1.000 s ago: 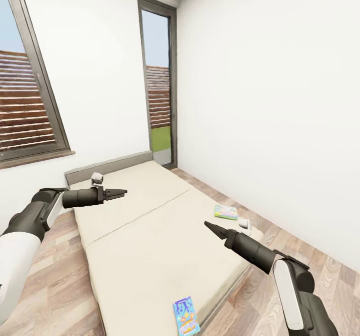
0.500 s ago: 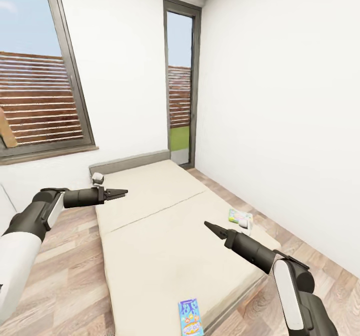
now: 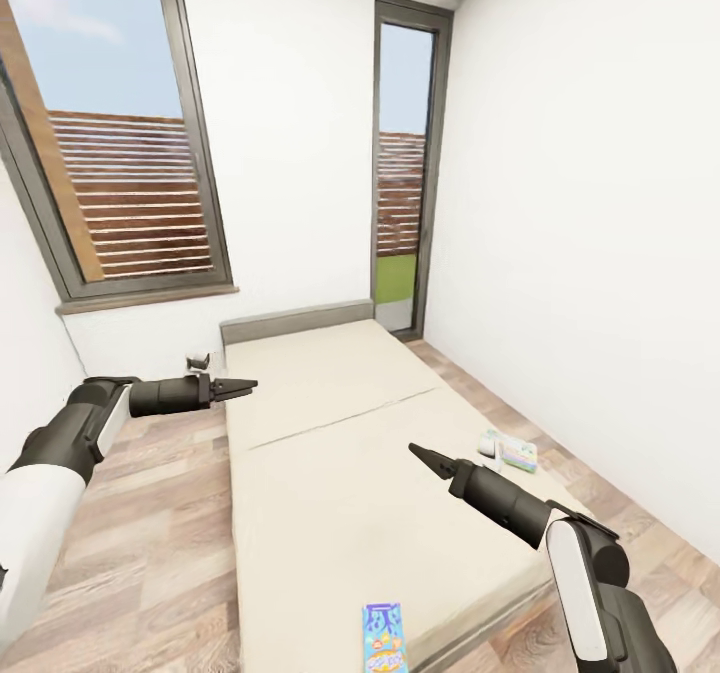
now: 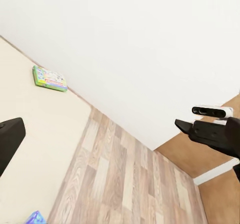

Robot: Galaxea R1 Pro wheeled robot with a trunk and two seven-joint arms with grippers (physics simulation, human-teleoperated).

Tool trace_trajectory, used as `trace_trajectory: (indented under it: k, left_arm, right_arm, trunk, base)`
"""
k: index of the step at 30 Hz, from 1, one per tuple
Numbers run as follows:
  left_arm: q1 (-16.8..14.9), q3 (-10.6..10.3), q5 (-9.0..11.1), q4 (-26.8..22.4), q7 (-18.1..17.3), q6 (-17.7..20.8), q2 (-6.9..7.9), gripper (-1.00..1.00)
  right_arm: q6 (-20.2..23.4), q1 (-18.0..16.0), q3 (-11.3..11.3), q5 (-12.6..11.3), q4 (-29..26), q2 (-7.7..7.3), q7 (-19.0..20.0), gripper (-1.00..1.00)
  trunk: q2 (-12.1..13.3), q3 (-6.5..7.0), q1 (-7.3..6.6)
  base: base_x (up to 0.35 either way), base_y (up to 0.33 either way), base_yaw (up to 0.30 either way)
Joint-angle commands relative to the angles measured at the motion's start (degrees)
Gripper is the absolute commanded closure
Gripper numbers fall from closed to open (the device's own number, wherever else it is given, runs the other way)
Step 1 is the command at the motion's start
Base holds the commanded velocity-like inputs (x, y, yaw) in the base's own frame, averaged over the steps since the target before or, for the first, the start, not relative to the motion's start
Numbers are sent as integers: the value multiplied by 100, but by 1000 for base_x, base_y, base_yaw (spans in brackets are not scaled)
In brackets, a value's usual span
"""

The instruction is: Put all the toys in the child's room - the three board games (two on the bed and one on the table), the two jigsaw puzzles on the table, and the tennis ball on the table - inside the toy box on the table in the child's room.

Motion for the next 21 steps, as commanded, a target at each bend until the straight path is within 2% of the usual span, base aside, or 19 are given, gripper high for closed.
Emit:
trace_trajectory:
  k: [1, 9, 21]
  left_arm:
    - [-4, -1, 11, 2, -13, 58, -1, -100]
    - [0, -2, 11, 0, -13, 57, -4, -100]
    - [0, -2, 4, -1, -7, 57, -11, -100]
  right_arm:
    - [30, -6, -14, -1, -2, 6, 21, -100]
    - [30, -6, -14, -1, -2, 2, 23, -100]
    - [22, -6, -12, -1, -2, 6, 2, -100]
  trunk:
    - [-10, -11, 2]
    - [-10, -11, 2]
    - [-10, -11, 2]
  base:
    - [0, -27, 282]
    - [0, -118, 259]
    - [0, -274, 37]
